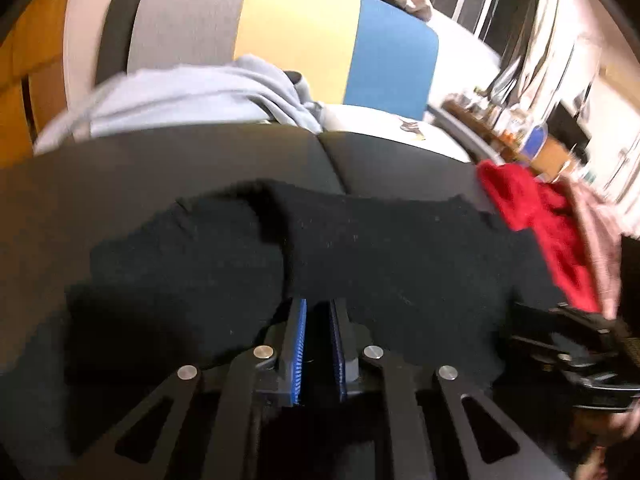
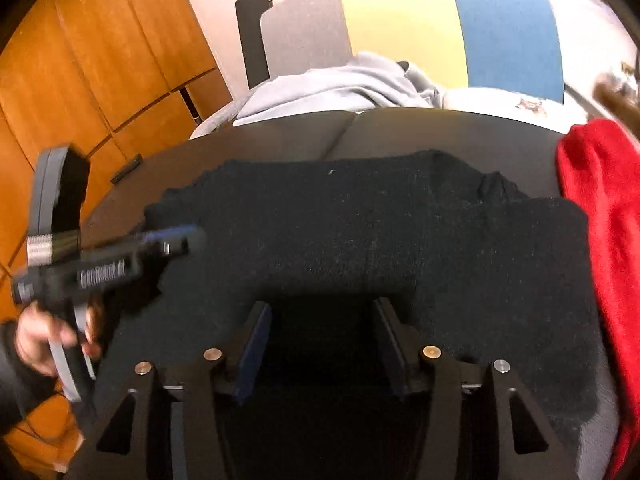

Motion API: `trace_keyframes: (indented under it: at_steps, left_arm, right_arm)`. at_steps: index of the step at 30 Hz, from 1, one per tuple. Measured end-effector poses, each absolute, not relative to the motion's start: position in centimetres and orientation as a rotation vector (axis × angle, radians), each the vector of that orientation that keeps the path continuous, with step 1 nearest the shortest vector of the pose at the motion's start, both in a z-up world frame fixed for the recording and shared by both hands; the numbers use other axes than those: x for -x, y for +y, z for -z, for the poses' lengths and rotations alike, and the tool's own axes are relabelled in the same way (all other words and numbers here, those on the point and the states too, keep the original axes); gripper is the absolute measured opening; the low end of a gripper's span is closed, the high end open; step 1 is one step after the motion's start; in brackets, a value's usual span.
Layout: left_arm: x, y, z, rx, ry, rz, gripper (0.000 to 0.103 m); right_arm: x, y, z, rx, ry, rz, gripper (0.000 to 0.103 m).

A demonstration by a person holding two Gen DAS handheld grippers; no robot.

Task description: Fold clothes

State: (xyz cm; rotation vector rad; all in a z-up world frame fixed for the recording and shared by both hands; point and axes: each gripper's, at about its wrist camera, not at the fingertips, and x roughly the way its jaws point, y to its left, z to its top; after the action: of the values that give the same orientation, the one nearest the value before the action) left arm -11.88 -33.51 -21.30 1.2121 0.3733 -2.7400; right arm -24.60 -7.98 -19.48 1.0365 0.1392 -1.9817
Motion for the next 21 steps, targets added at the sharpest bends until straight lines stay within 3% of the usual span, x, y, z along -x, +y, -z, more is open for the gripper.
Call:
trace_keyframes:
  at_steps: [1, 6, 8, 14, 17, 21]
  left_arm:
    - [12.4, -33.5, 21.2, -1.210, 0.338, 2.727, 0.013]
    - [6.5, -36.7, 20.7, -1.128, 0.657, 2.682, 0.014]
    - [4.1, -38.0, 20.5, -1.092, 0.782, 2.656, 0.020]
    - [-6.1, -43.1, 20.5, -0.946, 1.129, 2.480, 0.021]
    - [-16.5, -46.3, 20.2, -0.858, 0.938, 2.288, 0.023]
    - [-26.0, -48.6, 19.4, -0.897, 0.627, 2.149, 0.036]
  right_arm:
    - [24.9, -8.2, 19.5, -1.037, 0.133, 1.983, 0.056]
    - [26.3, -10.7, 19.7, -1.017, 0.224, 2.037, 0.059]
    - [26.3, -11.4, 19.7, -1.007, 0.257, 2.052, 0.063]
    - [26.5, -10.9, 19.1, -0.995, 0.244, 2.051, 0.065]
    - [26.4, -11.0, 19.0, -0.991, 0.257, 2.050, 0.068]
    - [26.2, -11.3, 18.9, -0.985, 0.281, 2.057, 0.069]
